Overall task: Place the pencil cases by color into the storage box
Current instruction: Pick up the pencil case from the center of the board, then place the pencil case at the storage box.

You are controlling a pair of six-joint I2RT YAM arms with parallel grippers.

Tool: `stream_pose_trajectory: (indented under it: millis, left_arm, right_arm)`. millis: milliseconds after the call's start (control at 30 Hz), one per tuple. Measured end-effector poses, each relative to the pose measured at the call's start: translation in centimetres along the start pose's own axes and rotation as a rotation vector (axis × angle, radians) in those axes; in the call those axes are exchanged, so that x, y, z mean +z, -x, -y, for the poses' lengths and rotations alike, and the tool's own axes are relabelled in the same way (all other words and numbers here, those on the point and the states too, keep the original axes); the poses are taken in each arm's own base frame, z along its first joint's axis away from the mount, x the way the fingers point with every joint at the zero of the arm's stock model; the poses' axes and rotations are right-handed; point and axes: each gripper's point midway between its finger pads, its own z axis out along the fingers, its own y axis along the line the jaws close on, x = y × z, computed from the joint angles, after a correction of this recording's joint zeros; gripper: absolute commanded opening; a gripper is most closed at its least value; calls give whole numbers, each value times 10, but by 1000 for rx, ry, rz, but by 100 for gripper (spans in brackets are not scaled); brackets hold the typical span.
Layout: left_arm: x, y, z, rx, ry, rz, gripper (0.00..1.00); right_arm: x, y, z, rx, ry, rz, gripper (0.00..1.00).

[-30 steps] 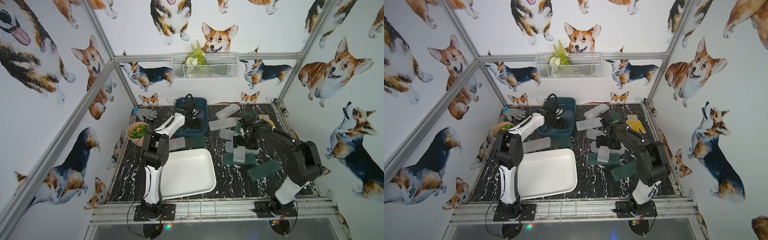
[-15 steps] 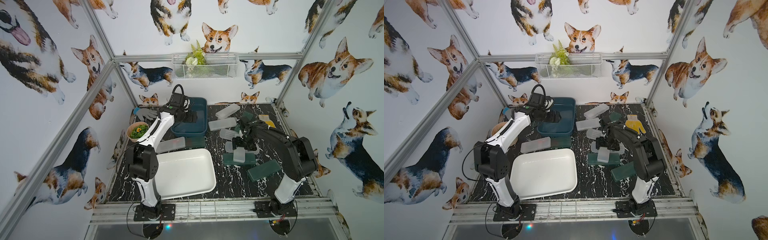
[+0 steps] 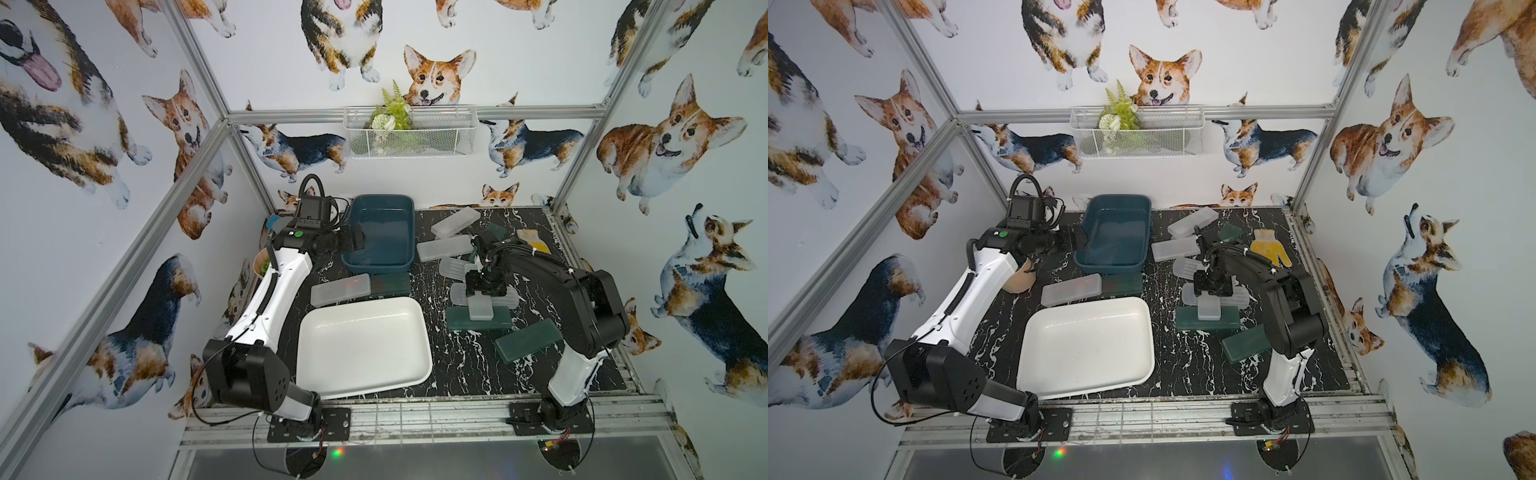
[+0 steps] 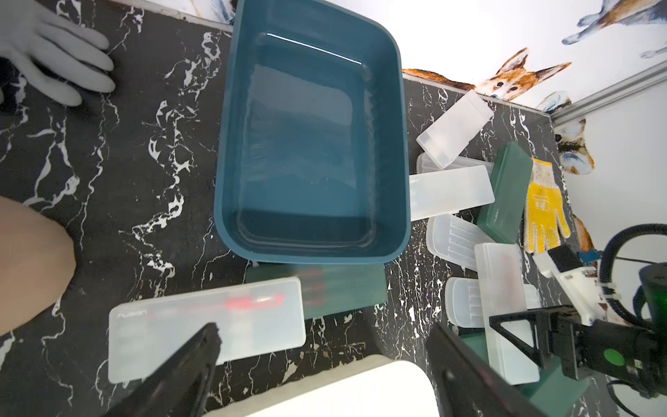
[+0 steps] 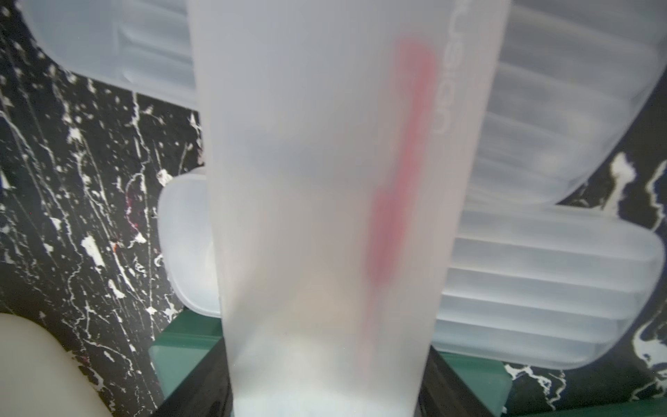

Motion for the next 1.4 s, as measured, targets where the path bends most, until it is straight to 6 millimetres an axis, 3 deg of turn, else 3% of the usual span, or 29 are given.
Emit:
stream_pose_trajectory:
  millis: [200, 333, 533, 700, 867, 1133, 1300, 1400]
  left_arm:
    - [-7, -10, -19, -71, 24, -2, 92]
    - [-5, -20, -28, -105, 41, -22, 92]
    - [-8, -35, -37, -129, 57, -39, 92]
    - [-7, -55, -49, -149, 96, -77, 92]
    - [-2, -68, -58, -160, 123, -103, 92]
    - [-4, -75, -71, -158, 187, -98, 92]
    - [-1, -109, -83, -149, 212, -155, 92]
    - [1, -118, -85, -130, 215, -176, 92]
  right_arm:
    - [-25, 13, -2, -9, -7, 69, 65]
    - [-52, 18, -17, -44, 12, 129, 65]
    - [-93, 12, -67, -148, 71, 200, 65]
    - [-119, -10, -126, -250, 152, 210, 65]
    - [-123, -34, -155, -322, 245, 155, 64]
    - [-115, -76, -160, -369, 365, 46, 64]
    - [-115, -100, -187, -455, 387, 31, 64]
    - [-114, -116, -209, -496, 395, 12, 64]
